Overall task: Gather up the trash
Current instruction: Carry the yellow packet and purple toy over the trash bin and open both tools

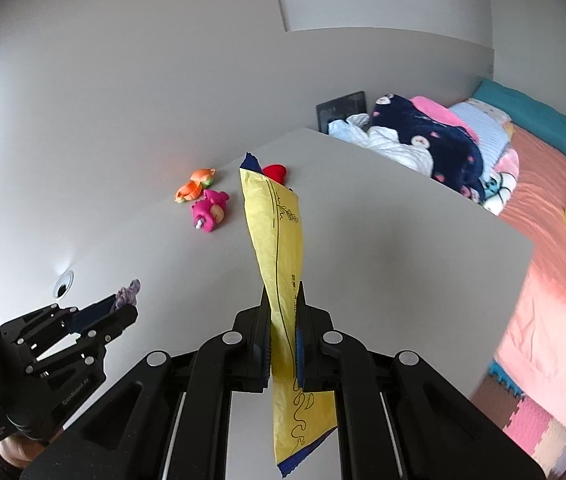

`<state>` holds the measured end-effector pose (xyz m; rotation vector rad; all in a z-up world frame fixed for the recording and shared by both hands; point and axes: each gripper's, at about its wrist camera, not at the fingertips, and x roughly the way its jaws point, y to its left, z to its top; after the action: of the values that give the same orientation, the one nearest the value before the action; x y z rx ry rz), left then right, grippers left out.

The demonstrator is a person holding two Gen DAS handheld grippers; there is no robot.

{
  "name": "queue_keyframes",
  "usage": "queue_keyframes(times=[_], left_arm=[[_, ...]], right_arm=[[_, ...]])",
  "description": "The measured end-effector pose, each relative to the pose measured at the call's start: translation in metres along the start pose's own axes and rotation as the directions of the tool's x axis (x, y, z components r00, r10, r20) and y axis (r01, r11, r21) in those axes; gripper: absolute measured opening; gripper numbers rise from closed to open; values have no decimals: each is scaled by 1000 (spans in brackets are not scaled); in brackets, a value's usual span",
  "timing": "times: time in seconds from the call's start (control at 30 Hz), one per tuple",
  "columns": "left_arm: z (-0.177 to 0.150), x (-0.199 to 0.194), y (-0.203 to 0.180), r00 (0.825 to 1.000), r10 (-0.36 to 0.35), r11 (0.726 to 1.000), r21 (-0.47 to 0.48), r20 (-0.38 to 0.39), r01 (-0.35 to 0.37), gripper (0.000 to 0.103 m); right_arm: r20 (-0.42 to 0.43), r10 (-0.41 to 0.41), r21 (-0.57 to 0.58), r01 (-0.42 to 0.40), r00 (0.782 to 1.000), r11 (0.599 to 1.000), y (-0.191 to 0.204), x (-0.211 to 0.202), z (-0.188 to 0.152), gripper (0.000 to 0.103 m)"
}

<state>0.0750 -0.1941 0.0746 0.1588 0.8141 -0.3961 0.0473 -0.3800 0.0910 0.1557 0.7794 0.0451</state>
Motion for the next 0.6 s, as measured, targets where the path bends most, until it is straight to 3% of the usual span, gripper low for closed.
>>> queue_keyframes(times=[0.6], left_arm=[[-74,-59,-103,994,-105,990,91,-5,105,19]], right_arm=[[52,-32,88,27,998,996,-46,-102,-113,10]])
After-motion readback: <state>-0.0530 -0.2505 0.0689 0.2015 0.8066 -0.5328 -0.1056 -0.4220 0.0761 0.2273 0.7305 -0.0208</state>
